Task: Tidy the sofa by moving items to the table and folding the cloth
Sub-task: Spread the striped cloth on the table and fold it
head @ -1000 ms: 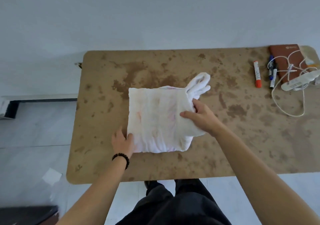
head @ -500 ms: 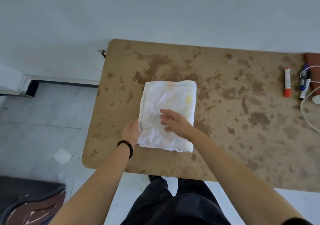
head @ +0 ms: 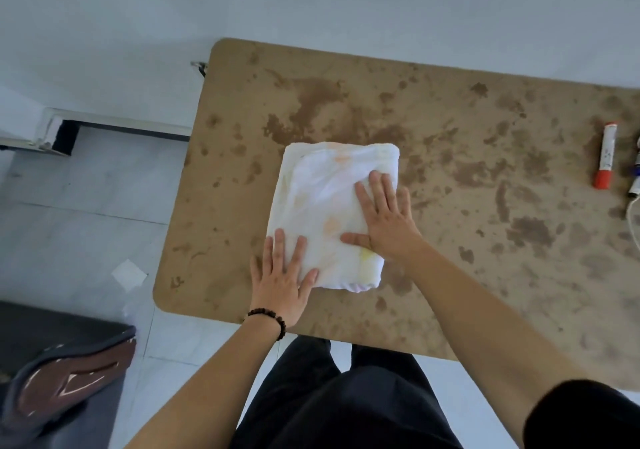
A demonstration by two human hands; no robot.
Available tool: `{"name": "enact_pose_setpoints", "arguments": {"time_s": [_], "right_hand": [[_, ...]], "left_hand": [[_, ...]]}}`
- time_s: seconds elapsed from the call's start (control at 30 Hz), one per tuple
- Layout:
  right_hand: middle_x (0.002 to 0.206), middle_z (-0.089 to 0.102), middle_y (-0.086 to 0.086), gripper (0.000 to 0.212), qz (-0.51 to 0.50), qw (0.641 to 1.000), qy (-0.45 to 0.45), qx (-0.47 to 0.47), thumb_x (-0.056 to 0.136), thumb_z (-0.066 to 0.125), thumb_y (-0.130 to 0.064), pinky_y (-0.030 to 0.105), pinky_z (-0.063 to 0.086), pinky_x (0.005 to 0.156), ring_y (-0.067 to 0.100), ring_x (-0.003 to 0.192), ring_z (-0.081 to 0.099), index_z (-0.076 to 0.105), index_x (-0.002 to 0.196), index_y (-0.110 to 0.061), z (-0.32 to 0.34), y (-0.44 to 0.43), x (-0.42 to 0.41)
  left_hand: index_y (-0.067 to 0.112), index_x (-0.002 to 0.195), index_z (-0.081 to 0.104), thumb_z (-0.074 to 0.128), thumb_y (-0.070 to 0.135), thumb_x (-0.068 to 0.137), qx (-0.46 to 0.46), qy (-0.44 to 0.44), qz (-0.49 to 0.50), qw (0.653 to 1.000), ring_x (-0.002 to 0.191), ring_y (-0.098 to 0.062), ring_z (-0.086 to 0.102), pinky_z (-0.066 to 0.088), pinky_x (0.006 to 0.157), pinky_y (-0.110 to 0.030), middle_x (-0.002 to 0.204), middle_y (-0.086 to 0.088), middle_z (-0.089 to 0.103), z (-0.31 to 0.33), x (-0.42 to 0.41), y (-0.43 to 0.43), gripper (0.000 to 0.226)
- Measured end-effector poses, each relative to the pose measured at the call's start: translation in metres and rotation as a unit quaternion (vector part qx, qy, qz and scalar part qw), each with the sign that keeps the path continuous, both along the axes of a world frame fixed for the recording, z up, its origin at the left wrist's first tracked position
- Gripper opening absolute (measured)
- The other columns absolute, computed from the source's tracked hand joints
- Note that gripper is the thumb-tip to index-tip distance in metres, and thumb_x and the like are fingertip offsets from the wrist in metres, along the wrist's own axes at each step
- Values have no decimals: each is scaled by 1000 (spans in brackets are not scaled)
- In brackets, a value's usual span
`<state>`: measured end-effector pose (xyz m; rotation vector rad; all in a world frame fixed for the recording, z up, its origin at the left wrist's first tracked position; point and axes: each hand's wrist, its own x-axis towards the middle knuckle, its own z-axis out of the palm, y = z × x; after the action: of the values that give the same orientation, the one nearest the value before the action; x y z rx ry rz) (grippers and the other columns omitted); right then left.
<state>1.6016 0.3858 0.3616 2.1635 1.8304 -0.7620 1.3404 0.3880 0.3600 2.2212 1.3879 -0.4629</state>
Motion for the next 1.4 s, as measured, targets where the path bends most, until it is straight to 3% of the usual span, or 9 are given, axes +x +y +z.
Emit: {"name": "enact_pose_setpoints", "arguments": {"time_s": [0.13, 0.23, 0.3, 0.4, 0.57, 0.7, 1.1, 1.23, 1.4], "right_hand": [[159, -35, 7, 109, -37, 997, 59, 19, 83, 37, -83, 54, -4, 122, 25, 147, -31, -19, 155, -25, 12, -6, -3], [162, -24, 4, 109, -159, 973, 144, 83, 81, 58, -72, 44, 0, 121, 21, 150, -17, -9, 157, -31, 24, -23, -6], [164, -6, 2, 111, -283, 932, 201, 102, 78, 65, -68, 45, 12, 120, 21, 150, 1, -4, 156, -33, 20, -31, -9], [147, 38, -3, 106, -470, 818, 318, 92, 69, 75, -64, 46, 46, 105, 18, 131, 47, 19, 152, -31, 15, -27, -4], [122, 59, -10, 70, -520, 746, 412, 49, 75, 76, -54, 34, 50, 86, 17, 110, 59, 46, 133, -29, 23, -10, -2], [110, 61, -14, 41, -478, 759, 436, 72, 90, 68, -39, 26, 48, 75, 13, 104, 62, 51, 125, -29, 40, -14, -3], [100, 61, -15, 14, -229, 830, 496, 116, 92, 63, -44, 44, 53, 88, 14, 101, 60, 54, 104, -44, 124, 9, -105], [112, 63, -14, 34, -112, 842, 519, 94, 90, 59, -55, 47, 53, 92, 15, 108, 61, 55, 121, -43, 151, 27, -191], [131, 56, -16, 59, 1, 842, 536, 56, 88, 59, -59, 45, 47, 104, 9, 121, 56, 38, 142, -50, 176, 36, -337]], "left_hand": [[44, 150, -11, 26, 68, 92, -25, -57, 57, 996, 149, -27, -4, 7, 118, -54, 160, -2, -22, 13, 11, 14, 73], [32, 154, 2, 35, 73, 86, -31, -129, 199, 971, 145, -31, 15, 18, 116, -54, 161, -9, 5, 22, 28, 45, 85], [20, 154, 8, 37, 74, 86, -51, -137, 287, 947, 144, -33, 20, 21, 115, -54, 158, -12, 20, 25, 43, 72, 93], [11, 150, 24, 46, 76, 81, -139, -133, 366, 910, 141, -31, 28, 29, 112, -50, 154, -9, 32, 30, 66, 109, 98], [29, 132, 49, 59, 89, 58, -221, -173, 348, 894, 107, -15, 62, 51, 93, -40, 123, 12, 63, 29, 81, 117, 96], [25, 122, 57, 68, 54, 82, -206, -283, 381, 856, 100, -11, 65, 53, 84, -33, 111, 12, 67, 51, 79, 88, 51], [24, 114, 52, 62, 35, 92, 96, -386, 567, 722, 94, -8, 61, 48, 69, -22, 104, 10, 62, 178, -38, 12, 26], [20, 128, 48, 60, 39, 93, 165, -393, 631, 648, 108, -20, 59, 52, 88, -39, 120, 3, 58, 203, -124, -14, 42], [37, 151, 11, 61, 38, 93, 199, -464, 662, 554, 123, -9, 51, 43, 105, -40, 137, 16, 48, 220, -256, -60, 77]]}}
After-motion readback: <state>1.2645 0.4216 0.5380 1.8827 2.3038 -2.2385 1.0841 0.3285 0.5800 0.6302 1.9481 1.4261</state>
